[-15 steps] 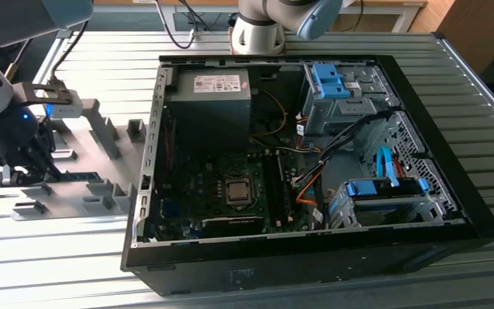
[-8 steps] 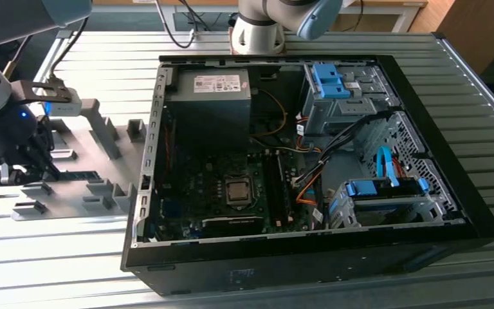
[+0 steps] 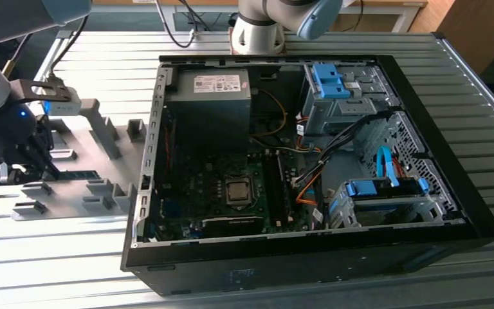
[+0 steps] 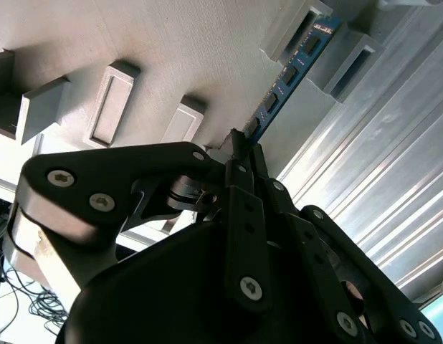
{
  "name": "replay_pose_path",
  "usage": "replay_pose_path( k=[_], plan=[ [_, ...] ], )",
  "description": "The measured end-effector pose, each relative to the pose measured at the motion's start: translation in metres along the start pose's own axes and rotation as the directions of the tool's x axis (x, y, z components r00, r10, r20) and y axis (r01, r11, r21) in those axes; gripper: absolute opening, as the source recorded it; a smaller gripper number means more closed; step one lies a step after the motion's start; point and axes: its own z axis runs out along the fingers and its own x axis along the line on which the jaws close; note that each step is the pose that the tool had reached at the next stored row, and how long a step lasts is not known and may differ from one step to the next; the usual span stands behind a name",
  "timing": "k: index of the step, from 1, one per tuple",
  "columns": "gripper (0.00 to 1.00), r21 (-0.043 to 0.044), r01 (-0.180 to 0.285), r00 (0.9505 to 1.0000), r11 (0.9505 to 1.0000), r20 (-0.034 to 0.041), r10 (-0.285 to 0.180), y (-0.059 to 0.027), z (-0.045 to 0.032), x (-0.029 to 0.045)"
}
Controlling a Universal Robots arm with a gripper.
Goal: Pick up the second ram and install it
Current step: 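Pick up the second ram and move it above second insertion slot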
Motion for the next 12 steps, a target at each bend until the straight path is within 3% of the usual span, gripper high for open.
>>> replay_pose_path(
  k=[12],
  plan=[
    [0.14,-0.0001,0.000,1.0000,1.0000,-0.0001,0.000,0.0001,-0.0032,0.0000]
  ],
)
